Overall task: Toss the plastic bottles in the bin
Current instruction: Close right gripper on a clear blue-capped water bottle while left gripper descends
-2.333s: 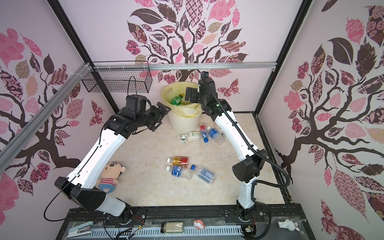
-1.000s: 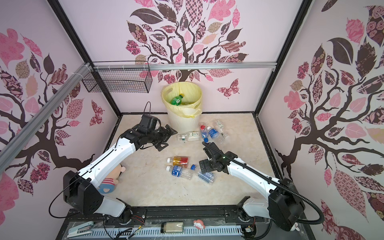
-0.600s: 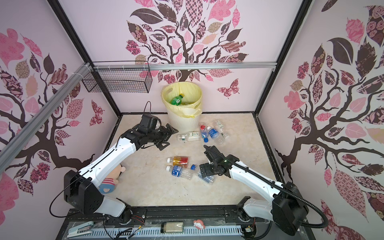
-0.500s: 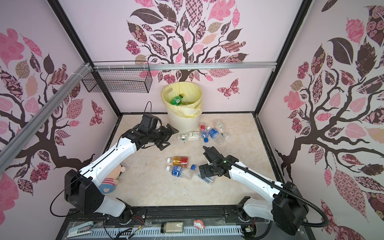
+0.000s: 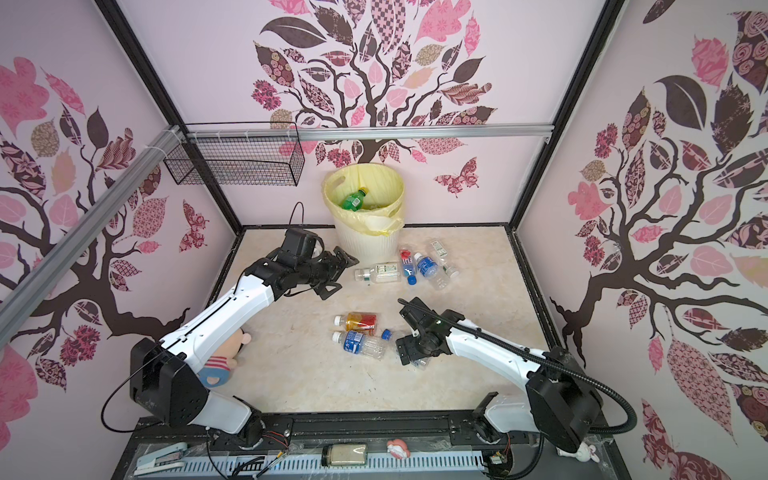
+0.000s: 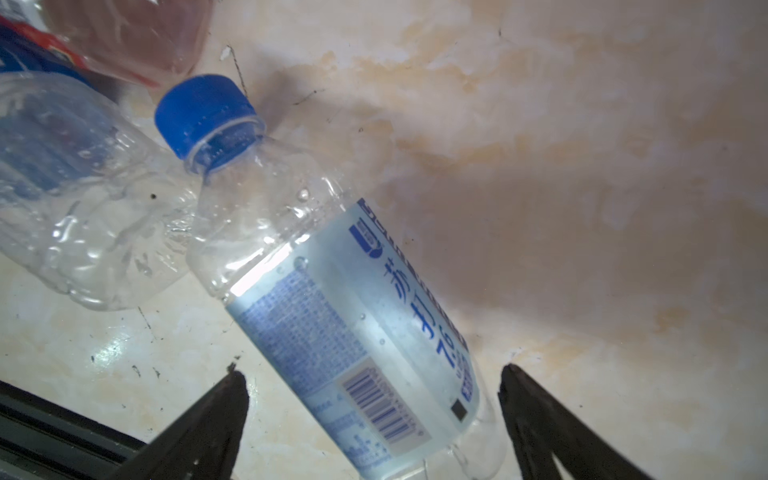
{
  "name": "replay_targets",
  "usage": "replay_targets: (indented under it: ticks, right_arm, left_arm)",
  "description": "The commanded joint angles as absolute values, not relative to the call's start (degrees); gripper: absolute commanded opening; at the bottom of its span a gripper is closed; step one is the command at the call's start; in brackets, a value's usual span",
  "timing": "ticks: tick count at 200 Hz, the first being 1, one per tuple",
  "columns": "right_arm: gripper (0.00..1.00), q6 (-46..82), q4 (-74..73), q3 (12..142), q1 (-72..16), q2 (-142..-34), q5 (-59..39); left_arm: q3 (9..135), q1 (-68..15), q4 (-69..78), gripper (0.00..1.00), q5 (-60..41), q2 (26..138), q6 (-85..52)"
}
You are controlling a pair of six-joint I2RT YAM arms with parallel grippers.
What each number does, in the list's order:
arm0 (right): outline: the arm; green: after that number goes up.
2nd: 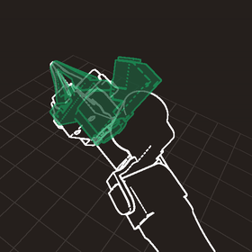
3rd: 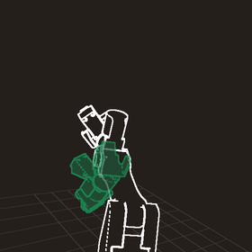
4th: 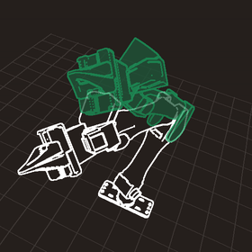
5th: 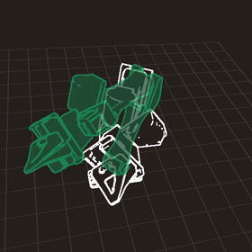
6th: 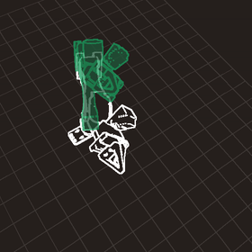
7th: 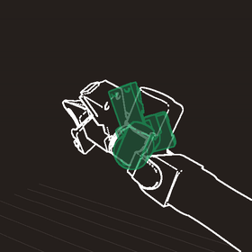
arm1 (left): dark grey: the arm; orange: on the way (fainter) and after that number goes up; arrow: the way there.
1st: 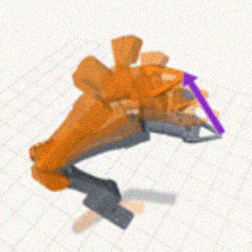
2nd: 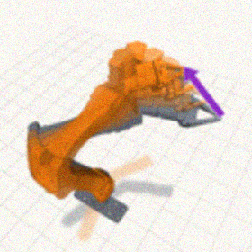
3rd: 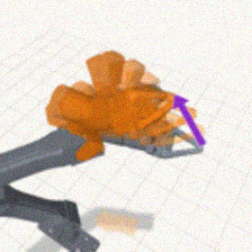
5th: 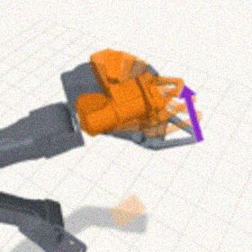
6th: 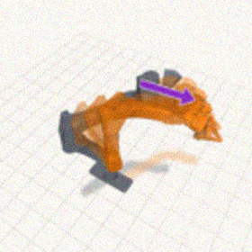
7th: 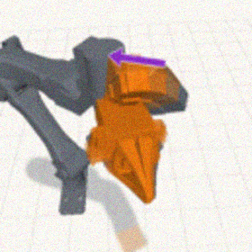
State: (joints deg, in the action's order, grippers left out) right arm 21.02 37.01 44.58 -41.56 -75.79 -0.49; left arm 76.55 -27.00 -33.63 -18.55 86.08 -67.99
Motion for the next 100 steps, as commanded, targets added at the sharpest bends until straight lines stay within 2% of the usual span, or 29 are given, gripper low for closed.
replay_targets:
  ticks: [1,100]
  right_arm:
    - [0.95,21.3,39.1,45.7,-41.9,-78.2,-0.8]
    - [0.78,21.1,38.4,47.2,-41.4,-84.4,3.4]
  left_arm:
    - [76.8,-27.2,-32.2,0.97,-19.1,86.8,-68.2]
    - [78.0,-27.2,-33.8,0.97,-18.9,86.4,-67.7]
